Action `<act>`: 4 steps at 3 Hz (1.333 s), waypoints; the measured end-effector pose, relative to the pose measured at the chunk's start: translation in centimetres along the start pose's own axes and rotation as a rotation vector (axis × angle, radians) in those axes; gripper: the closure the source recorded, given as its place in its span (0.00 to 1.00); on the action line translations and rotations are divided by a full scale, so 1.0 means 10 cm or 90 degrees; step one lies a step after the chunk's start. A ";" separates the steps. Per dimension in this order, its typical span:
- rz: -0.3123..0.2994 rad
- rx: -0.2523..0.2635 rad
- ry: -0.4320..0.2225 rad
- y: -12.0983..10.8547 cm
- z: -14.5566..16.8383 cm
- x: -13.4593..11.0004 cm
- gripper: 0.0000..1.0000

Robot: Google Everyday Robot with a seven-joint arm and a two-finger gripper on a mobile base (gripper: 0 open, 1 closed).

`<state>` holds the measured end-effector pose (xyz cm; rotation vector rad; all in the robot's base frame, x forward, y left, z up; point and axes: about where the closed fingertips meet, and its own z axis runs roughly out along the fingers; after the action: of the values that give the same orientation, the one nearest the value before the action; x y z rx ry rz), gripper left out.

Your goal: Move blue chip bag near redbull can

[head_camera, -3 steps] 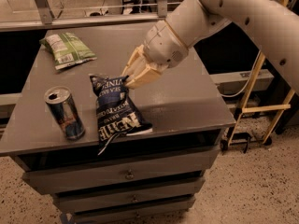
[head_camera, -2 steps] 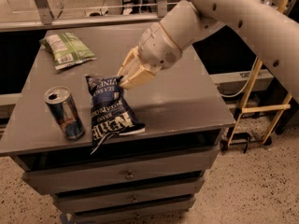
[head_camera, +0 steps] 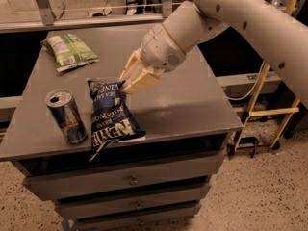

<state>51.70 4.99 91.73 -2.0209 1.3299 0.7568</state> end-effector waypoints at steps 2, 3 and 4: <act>-0.002 -0.003 -0.001 0.00 0.03 -0.02 0.00; -0.003 -0.002 -0.001 0.00 0.03 -0.02 0.00; 0.005 0.045 0.026 0.12 -0.31 -0.02 0.00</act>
Offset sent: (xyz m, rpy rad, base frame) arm -0.0004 0.0018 -0.0003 0.0003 0.0001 0.0027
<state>50.92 2.40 93.75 -1.9868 1.3690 0.6668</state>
